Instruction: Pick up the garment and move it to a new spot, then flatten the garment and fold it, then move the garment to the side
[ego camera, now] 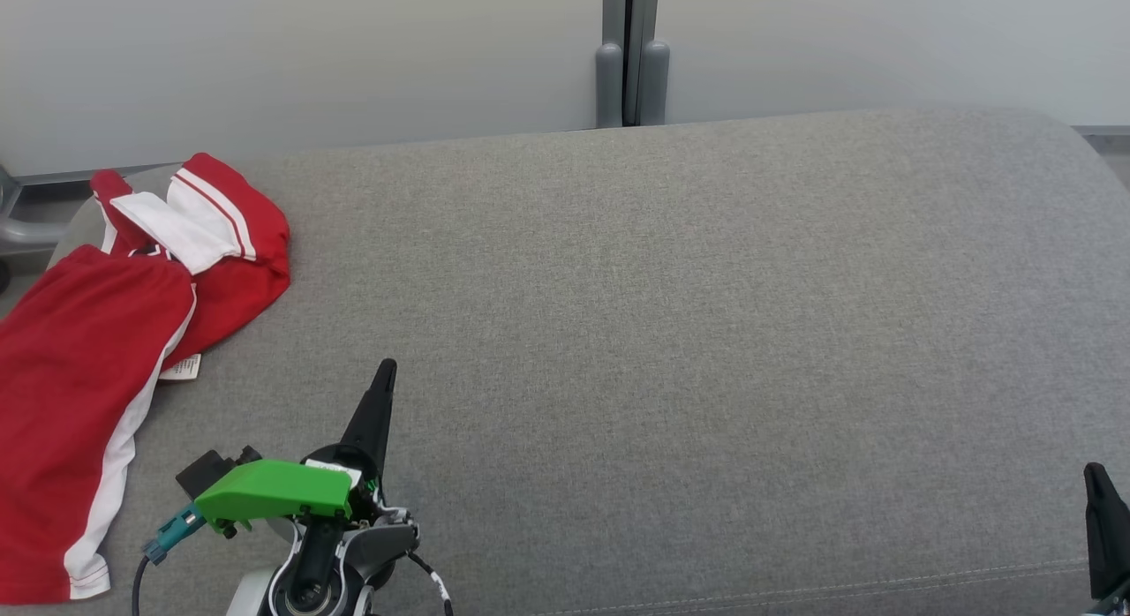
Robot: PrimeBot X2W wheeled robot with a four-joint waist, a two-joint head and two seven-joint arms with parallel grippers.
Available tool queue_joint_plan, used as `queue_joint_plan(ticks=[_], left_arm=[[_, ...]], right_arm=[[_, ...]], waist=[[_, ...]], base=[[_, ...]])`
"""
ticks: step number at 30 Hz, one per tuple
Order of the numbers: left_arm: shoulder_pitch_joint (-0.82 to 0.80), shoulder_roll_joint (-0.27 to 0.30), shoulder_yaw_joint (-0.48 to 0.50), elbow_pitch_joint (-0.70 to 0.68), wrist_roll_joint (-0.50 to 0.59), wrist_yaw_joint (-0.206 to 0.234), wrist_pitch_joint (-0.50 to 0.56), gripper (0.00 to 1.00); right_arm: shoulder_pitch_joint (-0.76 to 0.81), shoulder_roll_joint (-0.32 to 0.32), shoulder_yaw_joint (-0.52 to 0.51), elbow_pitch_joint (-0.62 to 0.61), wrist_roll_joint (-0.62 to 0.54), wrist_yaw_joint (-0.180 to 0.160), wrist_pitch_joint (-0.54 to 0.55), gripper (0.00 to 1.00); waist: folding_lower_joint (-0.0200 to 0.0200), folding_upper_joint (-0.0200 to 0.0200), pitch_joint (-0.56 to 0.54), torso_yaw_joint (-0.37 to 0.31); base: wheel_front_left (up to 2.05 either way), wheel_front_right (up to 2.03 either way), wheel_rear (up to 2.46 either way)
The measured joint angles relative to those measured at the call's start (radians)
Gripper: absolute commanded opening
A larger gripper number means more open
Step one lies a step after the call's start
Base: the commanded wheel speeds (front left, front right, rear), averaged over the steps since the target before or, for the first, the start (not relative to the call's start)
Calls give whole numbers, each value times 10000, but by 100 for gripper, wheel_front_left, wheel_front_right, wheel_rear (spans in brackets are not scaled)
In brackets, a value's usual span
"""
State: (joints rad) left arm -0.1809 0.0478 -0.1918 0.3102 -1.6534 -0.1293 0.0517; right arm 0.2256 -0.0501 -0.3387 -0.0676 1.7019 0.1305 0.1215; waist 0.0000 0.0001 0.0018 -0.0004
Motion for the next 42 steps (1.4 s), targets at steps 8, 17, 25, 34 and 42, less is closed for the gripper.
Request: queue_joint_plan(ticks=[8, 17, 25, 34, 42], left_arm=[[0, 0, 0, 0, 0, 0, 0, 0], [0, 0, 0, 0, 0, 0, 0, 0], [0, 0, 0, 0, 0, 0, 0, 0], [0, 0, 0, 0, 0, 0, 0, 0], [405, -4, -52, 385, 4, 21, -4, 100]], right_arm=[[0, -2, 0, 0, 0, 0, 0, 0], [0, 0, 0, 0, 0, 0, 0, 0], [0, 0, 0, 0, 0, 0, 0, 0], [0, -2, 0, 0, 0, 0, 0, 0], [2, 190, 73, 403, 15, -2, 0, 100]], waist=[[0, 0, 0, 0], [0, 0, 0, 0], [0, 0, 0, 0], [0, 0, 0, 0], [0, 0, 0, 0]], base=[[0, 0, 0], [0, 0, 0], [0, 0, 0], [0, 0, 0], [0, 0, 0]])
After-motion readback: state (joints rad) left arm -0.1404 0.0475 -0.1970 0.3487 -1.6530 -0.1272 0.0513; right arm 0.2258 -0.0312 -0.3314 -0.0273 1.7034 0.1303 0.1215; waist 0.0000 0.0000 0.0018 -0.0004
